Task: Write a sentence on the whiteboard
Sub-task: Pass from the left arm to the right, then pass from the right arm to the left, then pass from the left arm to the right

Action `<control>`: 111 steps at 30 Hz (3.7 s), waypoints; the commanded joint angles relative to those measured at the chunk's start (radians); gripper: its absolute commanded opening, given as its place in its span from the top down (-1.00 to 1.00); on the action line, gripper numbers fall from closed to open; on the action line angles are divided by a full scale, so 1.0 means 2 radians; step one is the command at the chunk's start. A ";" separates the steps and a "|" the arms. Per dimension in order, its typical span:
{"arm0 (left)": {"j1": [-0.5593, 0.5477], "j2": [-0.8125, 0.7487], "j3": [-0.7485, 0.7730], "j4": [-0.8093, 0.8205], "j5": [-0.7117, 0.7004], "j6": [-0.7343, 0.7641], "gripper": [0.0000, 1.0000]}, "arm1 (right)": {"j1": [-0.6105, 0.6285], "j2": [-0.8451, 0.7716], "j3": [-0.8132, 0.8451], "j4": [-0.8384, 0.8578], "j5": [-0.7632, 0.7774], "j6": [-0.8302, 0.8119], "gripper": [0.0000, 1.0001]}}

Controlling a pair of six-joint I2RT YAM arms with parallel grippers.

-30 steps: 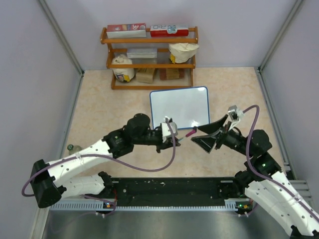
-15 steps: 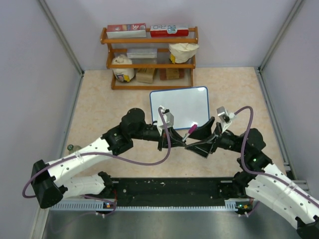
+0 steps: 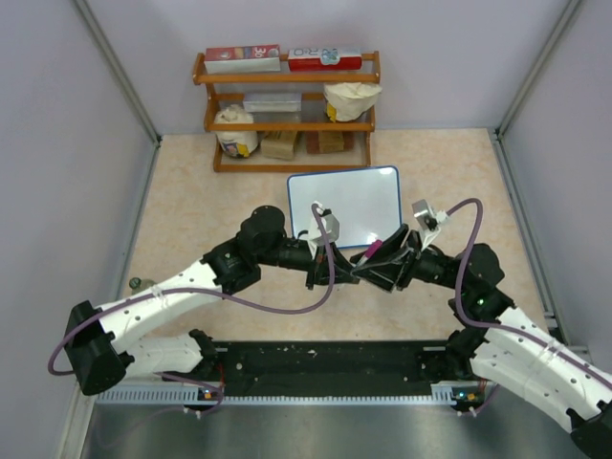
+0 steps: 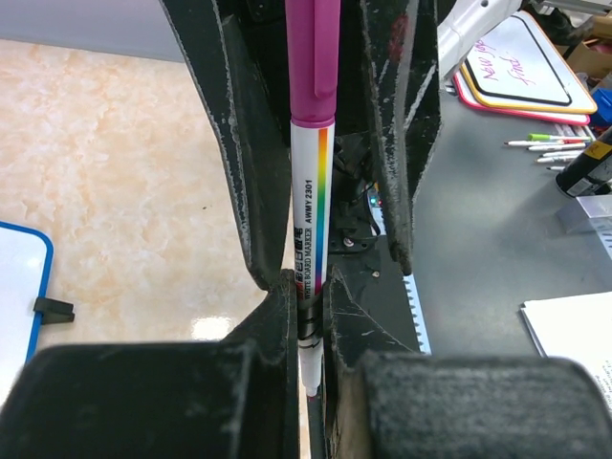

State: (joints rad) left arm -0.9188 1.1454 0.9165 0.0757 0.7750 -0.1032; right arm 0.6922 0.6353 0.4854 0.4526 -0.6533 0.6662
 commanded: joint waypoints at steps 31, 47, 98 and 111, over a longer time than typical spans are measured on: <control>0.028 0.022 -0.044 0.122 0.024 -0.057 0.00 | 0.010 -0.083 -0.053 0.011 0.165 0.043 1.00; 0.028 -0.005 -0.037 0.065 0.009 -0.011 1.00 | 0.009 -0.108 -0.010 -0.108 0.177 -0.012 -0.44; 0.038 -0.018 0.030 -0.094 0.120 0.001 1.00 | 0.008 -0.002 0.057 -0.061 -0.045 -0.022 0.81; 0.042 -0.049 0.013 -0.092 0.042 0.013 0.02 | 0.008 -0.007 0.051 -0.109 0.004 -0.047 1.00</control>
State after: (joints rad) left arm -0.8410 1.1011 0.9371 -0.1429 0.9276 -0.1143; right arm 0.7040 0.6353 0.5629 0.2638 -0.6769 0.5781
